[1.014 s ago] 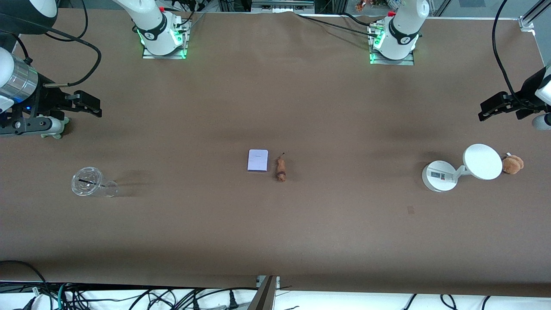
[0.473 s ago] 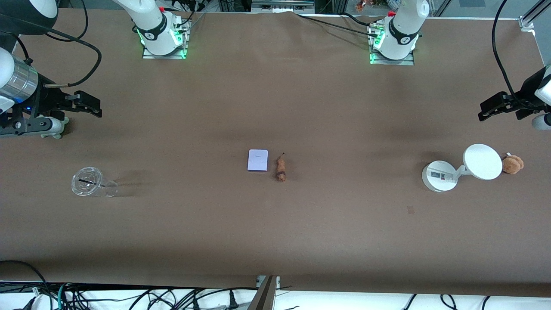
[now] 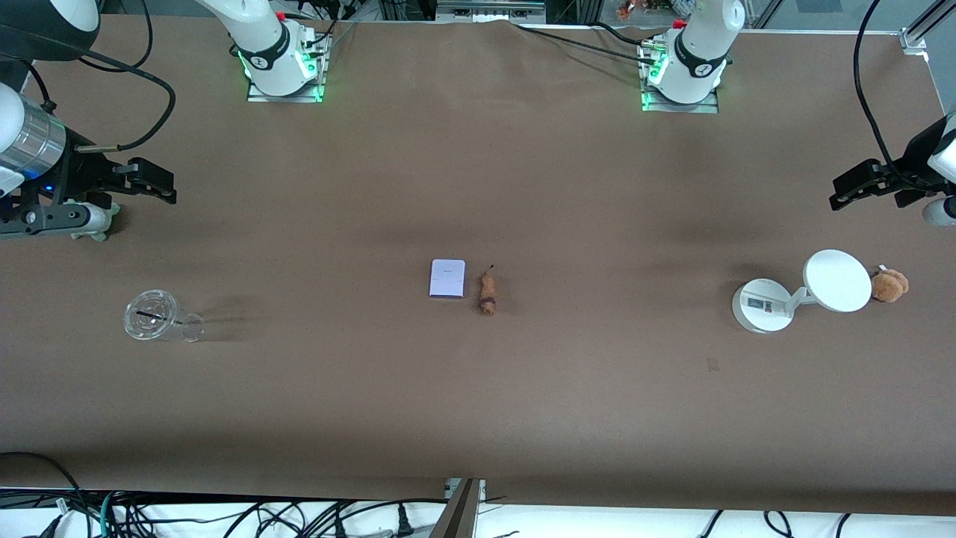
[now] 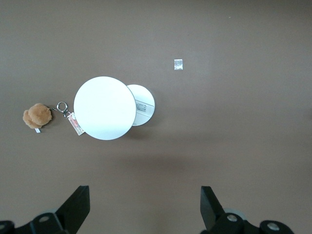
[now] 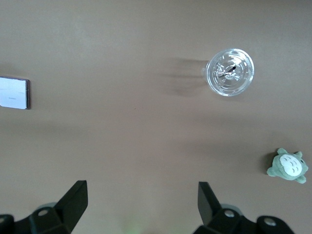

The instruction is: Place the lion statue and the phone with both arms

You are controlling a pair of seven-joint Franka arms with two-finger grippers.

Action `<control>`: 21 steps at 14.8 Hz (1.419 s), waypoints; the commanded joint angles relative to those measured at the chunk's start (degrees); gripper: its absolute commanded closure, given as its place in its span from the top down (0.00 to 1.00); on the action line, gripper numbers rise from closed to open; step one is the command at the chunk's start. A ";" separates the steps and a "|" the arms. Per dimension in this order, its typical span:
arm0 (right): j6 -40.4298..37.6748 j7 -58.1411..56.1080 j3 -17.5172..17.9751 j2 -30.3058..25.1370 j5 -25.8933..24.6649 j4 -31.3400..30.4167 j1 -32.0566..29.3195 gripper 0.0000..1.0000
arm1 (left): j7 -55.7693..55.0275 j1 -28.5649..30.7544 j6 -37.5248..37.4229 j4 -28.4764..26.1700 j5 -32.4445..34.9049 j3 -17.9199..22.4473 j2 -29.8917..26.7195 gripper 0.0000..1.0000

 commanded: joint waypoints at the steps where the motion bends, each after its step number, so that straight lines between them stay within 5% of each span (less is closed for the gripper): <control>1: -0.36 -0.58 0.11 0.49 -0.56 1.23 -0.50 1.00 | 0.70 -0.08 0.23 0.17 0.53 -0.17 -0.01 1.00; 12: -0.27 -0.67 0.11 0.58 -0.56 1.23 -0.33 1.00 | 0.26 -0.08 -0.29 0.17 0.53 -0.17 -0.09 1.00; 21: 0.96 -0.32 0.37 2.25 -0.38 1.23 0.20 1.00 | 0.79 -0.17 -0.21 -0.01 0.53 -4.74 0.08 1.00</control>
